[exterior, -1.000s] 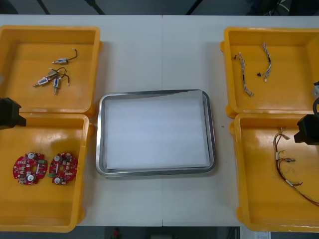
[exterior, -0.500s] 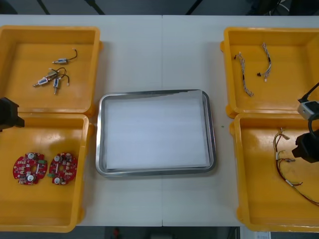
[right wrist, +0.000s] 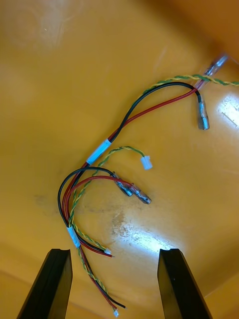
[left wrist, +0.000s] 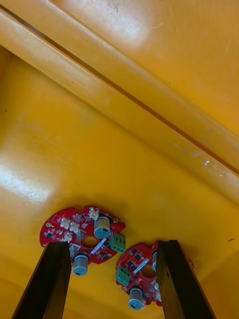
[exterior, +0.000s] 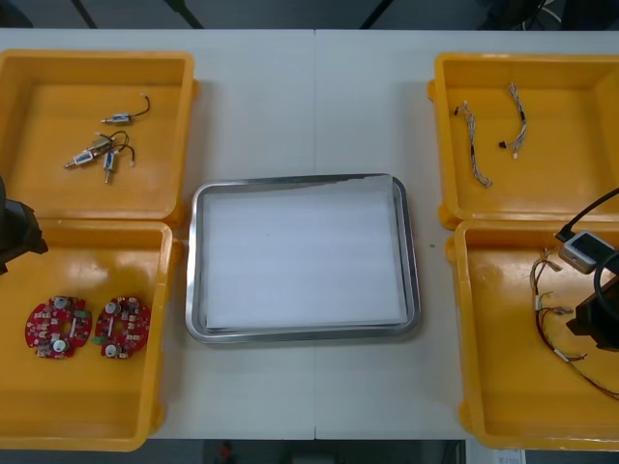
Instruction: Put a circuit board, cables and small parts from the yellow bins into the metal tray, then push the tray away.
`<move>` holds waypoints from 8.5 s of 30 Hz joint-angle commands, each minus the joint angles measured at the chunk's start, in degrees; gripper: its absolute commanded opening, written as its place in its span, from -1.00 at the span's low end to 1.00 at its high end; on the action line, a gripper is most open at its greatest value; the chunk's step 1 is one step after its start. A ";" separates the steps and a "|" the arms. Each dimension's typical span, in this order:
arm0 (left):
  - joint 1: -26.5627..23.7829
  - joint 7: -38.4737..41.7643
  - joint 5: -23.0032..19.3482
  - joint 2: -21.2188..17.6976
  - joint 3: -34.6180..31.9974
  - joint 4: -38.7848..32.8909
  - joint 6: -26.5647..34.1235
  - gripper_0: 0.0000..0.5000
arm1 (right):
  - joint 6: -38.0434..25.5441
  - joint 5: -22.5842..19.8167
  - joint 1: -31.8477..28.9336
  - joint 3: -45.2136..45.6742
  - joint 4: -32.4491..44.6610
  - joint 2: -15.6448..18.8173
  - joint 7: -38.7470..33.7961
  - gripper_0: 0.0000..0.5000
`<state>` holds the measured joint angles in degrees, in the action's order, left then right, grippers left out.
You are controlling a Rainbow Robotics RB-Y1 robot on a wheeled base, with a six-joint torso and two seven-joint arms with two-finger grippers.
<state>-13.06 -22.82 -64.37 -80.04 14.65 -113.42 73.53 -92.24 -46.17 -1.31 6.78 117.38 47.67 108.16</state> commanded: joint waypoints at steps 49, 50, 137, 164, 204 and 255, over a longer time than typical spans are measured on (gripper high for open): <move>7.26 -13.30 16.29 2.61 10.84 -1.81 -14.65 1.00 | 7.77 12.24 -9.50 -7.14 0.40 -6.89 -0.75 0.61; 7.35 -13.21 16.56 2.61 10.93 -1.81 -14.73 1.00 | 7.86 12.24 -9.59 -7.05 0.49 -6.89 -0.75 0.56; 3.39 -15.06 3.46 -1.61 -10.78 -15.69 6.80 -1.00 | -17.76 -17.29 21.61 7.01 15.51 2.17 -28.35 -1.00; -12.52 -3.19 3.99 14.39 -7.44 -25.63 21.65 -1.00 | -17.76 -15.09 25.74 -0.54 12.70 4.10 -31.78 -1.00; -25.53 8.50 48.81 45.94 34.92 -9.45 21.48 -0.99 | -17.76 -15.09 25.74 -0.54 12.70 4.10 -31.78 -1.00; -30.71 9.29 45.21 40.75 38.52 -10.16 21.57 1.00 | -17.76 -15.09 25.74 -0.54 12.70 4.10 -31.78 -1.00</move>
<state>-39.86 -18.07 -16.10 -35.90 54.37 -119.13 93.71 -109.82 -60.78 22.87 6.78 129.84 49.81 78.29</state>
